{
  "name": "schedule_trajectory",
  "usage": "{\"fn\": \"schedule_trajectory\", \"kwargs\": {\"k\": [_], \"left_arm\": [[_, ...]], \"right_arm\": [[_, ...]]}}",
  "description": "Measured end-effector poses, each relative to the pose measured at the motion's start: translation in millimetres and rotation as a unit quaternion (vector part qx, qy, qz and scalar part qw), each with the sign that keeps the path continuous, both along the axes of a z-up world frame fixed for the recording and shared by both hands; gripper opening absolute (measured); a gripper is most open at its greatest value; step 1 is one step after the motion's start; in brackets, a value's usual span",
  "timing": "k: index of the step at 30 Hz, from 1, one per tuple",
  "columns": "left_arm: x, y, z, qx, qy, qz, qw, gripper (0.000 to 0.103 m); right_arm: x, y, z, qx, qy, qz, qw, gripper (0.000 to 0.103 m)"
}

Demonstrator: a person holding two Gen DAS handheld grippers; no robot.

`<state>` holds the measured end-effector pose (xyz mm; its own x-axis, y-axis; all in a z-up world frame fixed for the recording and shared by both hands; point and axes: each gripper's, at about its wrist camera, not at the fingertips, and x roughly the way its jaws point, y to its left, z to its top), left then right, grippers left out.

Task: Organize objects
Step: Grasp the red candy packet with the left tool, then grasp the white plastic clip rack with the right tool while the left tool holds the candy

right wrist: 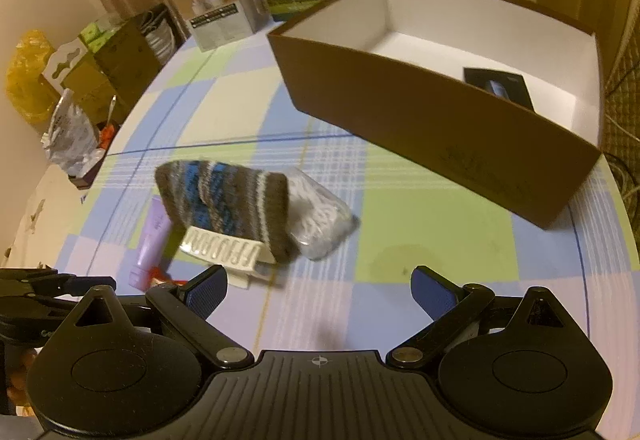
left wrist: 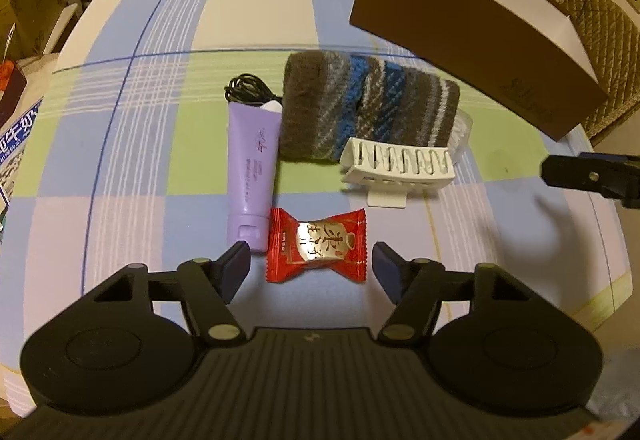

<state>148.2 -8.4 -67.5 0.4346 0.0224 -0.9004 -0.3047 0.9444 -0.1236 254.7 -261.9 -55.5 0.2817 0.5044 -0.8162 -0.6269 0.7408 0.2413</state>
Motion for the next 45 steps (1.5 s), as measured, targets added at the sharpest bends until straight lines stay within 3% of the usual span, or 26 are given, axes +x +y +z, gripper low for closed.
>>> {"fn": "schedule_trajectory", "kwargs": {"k": [7,24,33,39,41,43,45], "left_arm": [[11.6,-1.4,-17.7,-0.017,0.010,0.023,0.9995,0.056],[27.7,-16.6,-39.9,0.014,0.026,0.051,0.9983,0.053],[21.0,-22.7,-32.0,0.042,0.003,0.044,0.9981,0.038],[6.2,-22.5,-20.8,0.039,-0.012,0.039,0.9984,0.027],[0.4,-18.6,-17.8,0.035,-0.015,0.045,0.9982,0.027],[-5.7,-14.3,-15.4,0.031,-0.015,0.052,0.9980,0.027],[-12.1,-9.3,-12.7,0.025,-0.016,0.061,0.9977,0.025]], "right_arm": [[6.9,-13.2,-6.5,-0.006,0.011,-0.010,1.000,0.096],[21.0,-29.3,-20.4,-0.016,0.029,-0.007,0.999,0.096],[22.4,-28.1,-24.8,-0.013,0.031,0.010,0.999,0.096],[17.8,-14.5,-24.0,0.008,0.017,0.054,0.998,0.095],[13.7,-6.9,-22.1,0.020,0.006,0.082,0.996,0.089],[10.0,3.1,-20.9,0.031,-0.003,0.116,0.993,0.072],[6.6,15.8,-22.0,0.040,-0.007,0.151,0.988,0.063]]}}
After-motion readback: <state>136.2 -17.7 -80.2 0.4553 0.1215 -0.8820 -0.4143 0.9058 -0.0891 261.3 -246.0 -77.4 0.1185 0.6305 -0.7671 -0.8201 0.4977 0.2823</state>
